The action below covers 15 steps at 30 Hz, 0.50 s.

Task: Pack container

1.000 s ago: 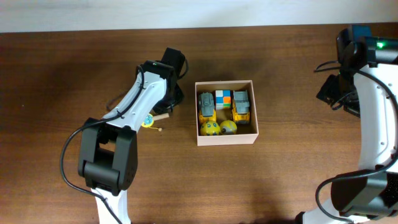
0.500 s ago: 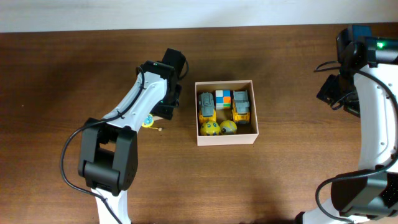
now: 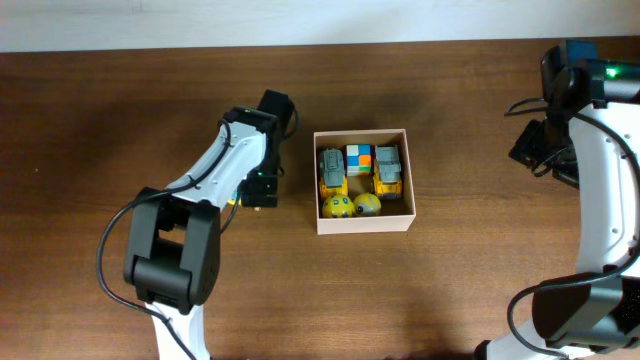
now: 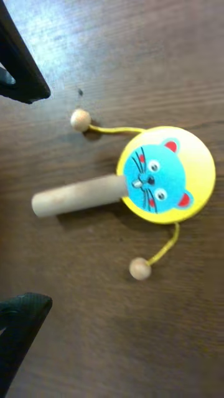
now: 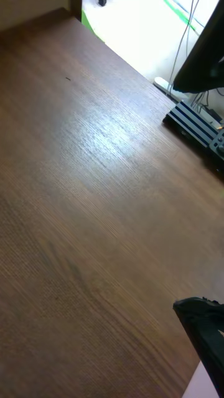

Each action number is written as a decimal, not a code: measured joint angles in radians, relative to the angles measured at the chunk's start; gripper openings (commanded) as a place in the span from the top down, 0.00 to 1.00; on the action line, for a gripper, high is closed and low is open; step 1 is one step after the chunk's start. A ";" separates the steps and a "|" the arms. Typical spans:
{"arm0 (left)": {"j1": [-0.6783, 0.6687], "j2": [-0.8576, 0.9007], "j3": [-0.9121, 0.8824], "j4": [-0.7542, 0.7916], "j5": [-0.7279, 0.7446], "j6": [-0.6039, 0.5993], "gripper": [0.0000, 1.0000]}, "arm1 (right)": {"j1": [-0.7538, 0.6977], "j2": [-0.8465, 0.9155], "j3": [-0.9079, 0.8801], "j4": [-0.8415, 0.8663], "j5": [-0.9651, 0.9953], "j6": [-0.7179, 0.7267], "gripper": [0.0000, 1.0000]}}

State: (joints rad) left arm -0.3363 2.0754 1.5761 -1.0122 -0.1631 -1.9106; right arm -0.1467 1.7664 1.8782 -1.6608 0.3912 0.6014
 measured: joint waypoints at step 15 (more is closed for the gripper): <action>0.038 0.020 -0.028 0.052 -0.005 -0.021 0.09 | 0.000 0.000 0.000 0.000 0.000 0.000 0.01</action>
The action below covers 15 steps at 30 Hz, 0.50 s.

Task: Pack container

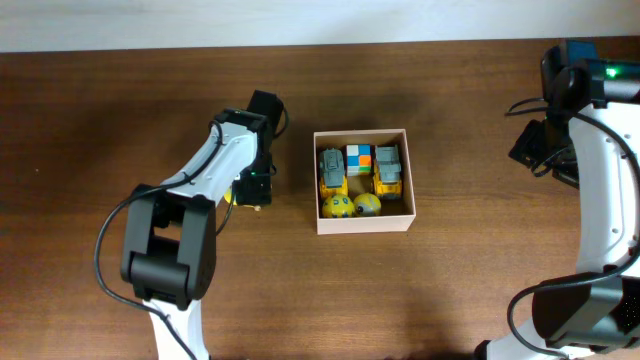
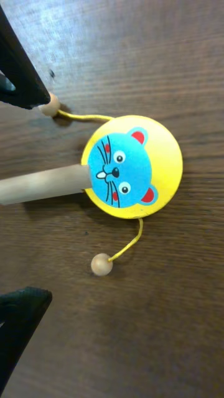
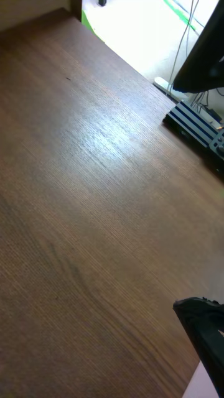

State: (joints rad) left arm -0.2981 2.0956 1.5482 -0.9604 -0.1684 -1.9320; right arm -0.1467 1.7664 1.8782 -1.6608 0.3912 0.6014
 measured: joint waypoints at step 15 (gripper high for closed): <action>0.000 0.055 -0.002 0.033 0.000 0.011 0.36 | 0.000 0.000 0.000 0.000 0.000 0.000 0.01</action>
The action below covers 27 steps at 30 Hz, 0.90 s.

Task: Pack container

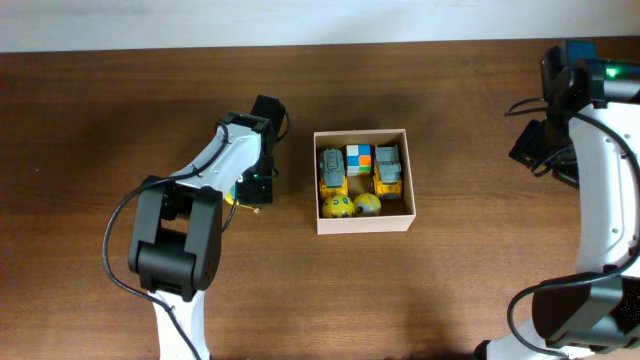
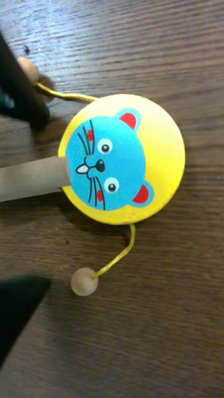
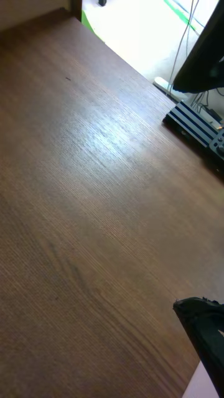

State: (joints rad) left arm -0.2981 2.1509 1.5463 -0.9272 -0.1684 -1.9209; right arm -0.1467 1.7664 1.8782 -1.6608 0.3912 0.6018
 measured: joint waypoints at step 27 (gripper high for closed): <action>-0.001 0.012 0.006 -0.211 0.068 0.104 0.85 | 0.000 0.000 0.000 0.000 0.000 0.000 0.01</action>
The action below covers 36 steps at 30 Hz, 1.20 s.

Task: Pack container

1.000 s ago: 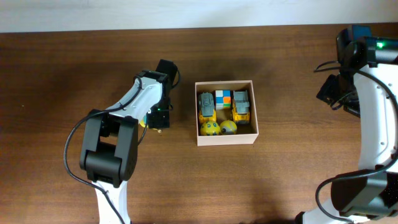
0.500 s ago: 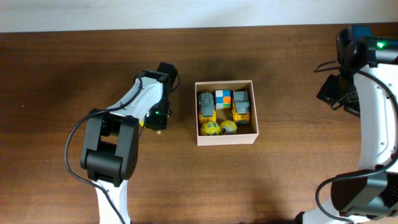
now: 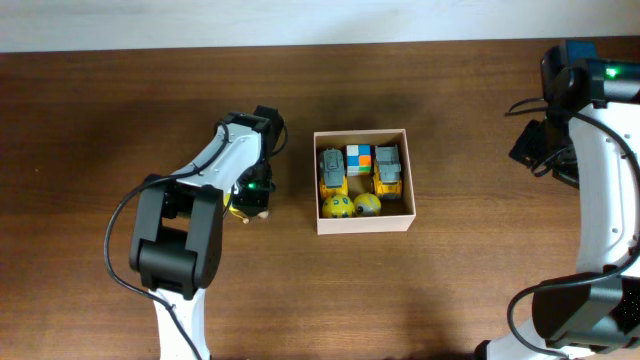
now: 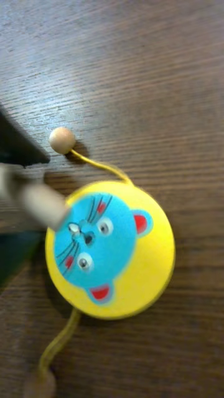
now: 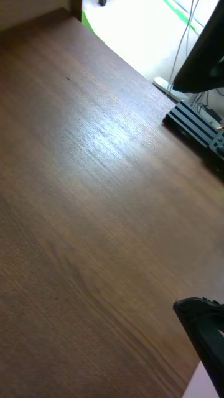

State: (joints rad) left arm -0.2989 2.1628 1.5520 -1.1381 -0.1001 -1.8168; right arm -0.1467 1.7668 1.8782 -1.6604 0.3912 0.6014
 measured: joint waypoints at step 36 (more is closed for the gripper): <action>0.000 -0.001 0.003 0.234 -0.042 1.070 0.82 | 0.000 0.000 0.000 0.000 0.000 0.000 0.01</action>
State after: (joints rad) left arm -0.2989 2.1616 1.5551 -0.9043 -0.1425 -0.7471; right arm -0.1467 1.7664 1.8778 -1.6608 0.3908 0.6018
